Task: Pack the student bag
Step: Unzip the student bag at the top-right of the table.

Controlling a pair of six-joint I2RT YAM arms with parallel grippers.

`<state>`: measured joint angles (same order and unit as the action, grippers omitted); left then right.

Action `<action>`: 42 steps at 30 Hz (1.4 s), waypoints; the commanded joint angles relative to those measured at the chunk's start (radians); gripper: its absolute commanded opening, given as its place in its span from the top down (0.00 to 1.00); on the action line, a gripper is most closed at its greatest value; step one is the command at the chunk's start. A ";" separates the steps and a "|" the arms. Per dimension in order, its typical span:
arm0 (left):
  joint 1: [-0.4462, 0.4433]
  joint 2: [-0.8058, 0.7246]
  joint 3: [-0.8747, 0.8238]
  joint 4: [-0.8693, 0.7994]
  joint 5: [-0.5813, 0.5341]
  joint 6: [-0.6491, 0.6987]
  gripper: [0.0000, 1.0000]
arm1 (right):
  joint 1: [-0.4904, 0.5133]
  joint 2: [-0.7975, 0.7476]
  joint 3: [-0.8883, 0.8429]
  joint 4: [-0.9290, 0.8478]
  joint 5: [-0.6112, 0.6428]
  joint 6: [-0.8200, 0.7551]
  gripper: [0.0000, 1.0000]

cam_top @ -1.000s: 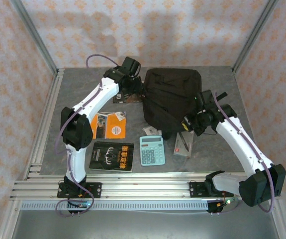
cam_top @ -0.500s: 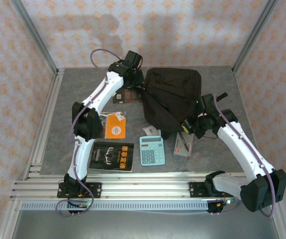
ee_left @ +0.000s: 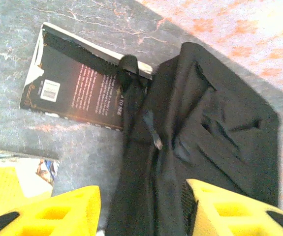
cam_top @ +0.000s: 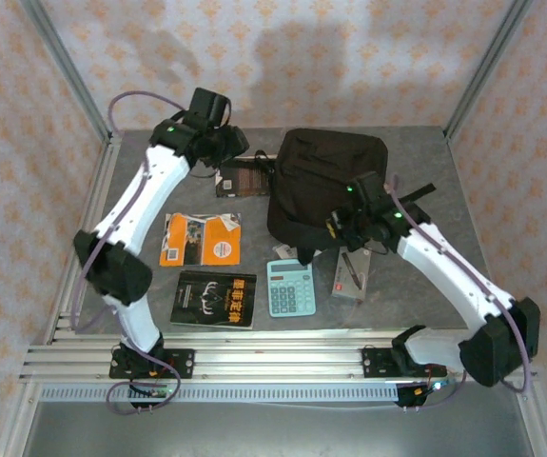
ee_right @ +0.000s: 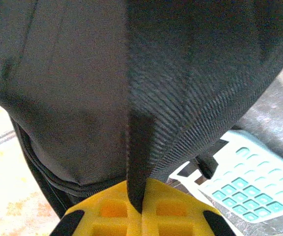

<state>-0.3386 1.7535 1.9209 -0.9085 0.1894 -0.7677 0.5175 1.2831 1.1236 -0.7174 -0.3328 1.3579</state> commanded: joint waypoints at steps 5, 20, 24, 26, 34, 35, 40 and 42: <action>-0.064 -0.086 -0.163 -0.067 0.016 -0.067 0.51 | 0.119 0.197 0.038 0.115 -0.012 -0.099 1.00; -0.151 -0.036 -0.190 -0.076 0.012 -0.115 0.50 | 0.139 0.178 0.252 -0.218 0.185 -0.542 0.33; -0.207 0.079 -0.032 -0.179 -0.051 -0.118 0.51 | 0.136 0.078 0.242 -0.309 0.334 -0.569 0.35; -0.229 0.149 0.056 -0.236 -0.078 -0.112 0.51 | 0.132 0.043 0.231 -0.336 0.397 -0.562 0.36; -0.287 0.394 0.326 -0.451 -0.182 -0.129 0.51 | 0.101 0.012 0.189 -0.387 0.464 -0.537 0.36; -0.293 0.411 0.342 -0.466 -0.179 -0.135 0.51 | 0.097 0.007 0.178 -0.386 0.463 -0.534 0.36; -0.319 0.404 0.291 -0.458 -0.170 -0.161 0.51 | 0.076 -0.029 0.124 -0.365 0.456 -0.536 0.35; -0.322 0.382 0.246 -0.440 -0.159 -0.176 0.51 | 0.066 -0.039 0.103 -0.361 0.448 -0.535 0.35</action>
<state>-0.6483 2.1822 2.2028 -1.3014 0.0631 -0.9012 0.5949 1.2816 1.2488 -1.0523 0.0765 0.8219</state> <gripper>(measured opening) 0.488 0.649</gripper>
